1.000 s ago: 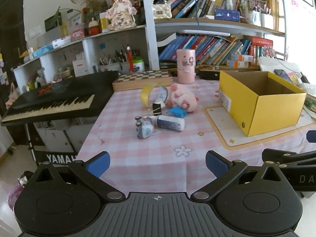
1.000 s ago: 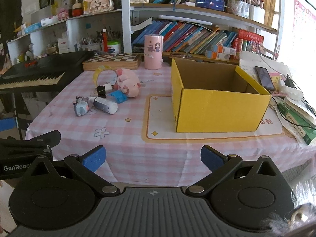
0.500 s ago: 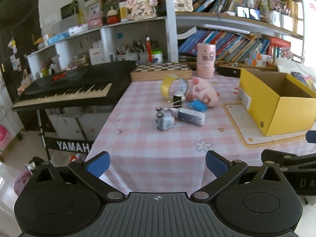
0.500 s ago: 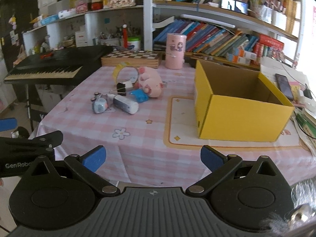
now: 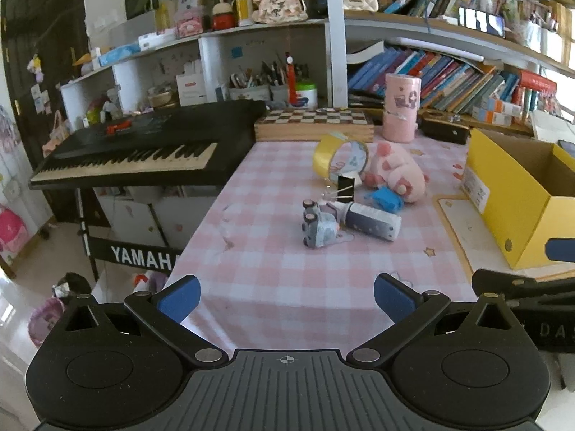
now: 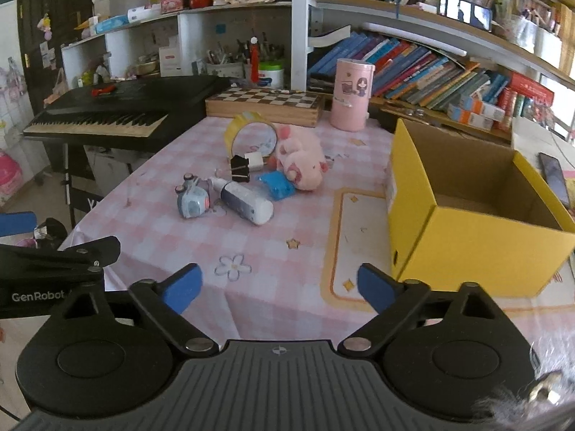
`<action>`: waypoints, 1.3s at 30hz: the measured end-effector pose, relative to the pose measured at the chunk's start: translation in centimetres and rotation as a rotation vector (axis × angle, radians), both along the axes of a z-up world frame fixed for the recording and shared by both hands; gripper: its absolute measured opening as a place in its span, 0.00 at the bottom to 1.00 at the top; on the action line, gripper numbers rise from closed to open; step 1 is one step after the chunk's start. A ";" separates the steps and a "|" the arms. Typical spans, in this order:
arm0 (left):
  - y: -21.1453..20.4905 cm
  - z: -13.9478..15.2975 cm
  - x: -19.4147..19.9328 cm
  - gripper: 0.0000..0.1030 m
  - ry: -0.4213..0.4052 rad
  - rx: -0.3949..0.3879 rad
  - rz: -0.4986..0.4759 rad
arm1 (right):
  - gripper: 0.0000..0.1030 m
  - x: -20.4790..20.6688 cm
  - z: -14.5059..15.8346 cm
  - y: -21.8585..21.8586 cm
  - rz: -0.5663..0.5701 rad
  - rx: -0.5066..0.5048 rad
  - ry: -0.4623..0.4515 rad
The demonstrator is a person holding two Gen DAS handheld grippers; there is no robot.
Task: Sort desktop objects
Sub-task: 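Grasp the grey toy truck with left gripper while right gripper grasps white spray bottle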
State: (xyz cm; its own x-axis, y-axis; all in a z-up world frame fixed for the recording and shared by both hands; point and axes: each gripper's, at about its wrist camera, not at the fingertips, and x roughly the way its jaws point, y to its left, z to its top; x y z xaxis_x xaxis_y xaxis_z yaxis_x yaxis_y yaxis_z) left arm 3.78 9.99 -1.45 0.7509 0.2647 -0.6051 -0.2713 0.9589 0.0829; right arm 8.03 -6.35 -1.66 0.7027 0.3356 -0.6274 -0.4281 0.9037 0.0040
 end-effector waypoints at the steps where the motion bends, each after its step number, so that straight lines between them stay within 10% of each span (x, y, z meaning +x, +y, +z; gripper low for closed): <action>1: 0.0 -0.1 0.5 1.00 0.007 -0.001 -0.002 | 0.80 0.5 0.0 0.1 0.005 0.001 0.004; 20: 1.9 -2.8 9.6 0.99 0.061 -0.069 0.060 | 0.61 10.9 -1.5 2.1 0.090 0.000 0.091; 31: 1.4 -6.0 16.4 0.76 0.131 -0.030 0.004 | 0.61 15.5 -2.8 3.4 0.172 -0.061 0.135; 39: 2.6 -7.7 18.4 0.42 0.187 -0.102 -0.009 | 0.61 17.8 -3.6 5.1 0.283 -0.064 0.191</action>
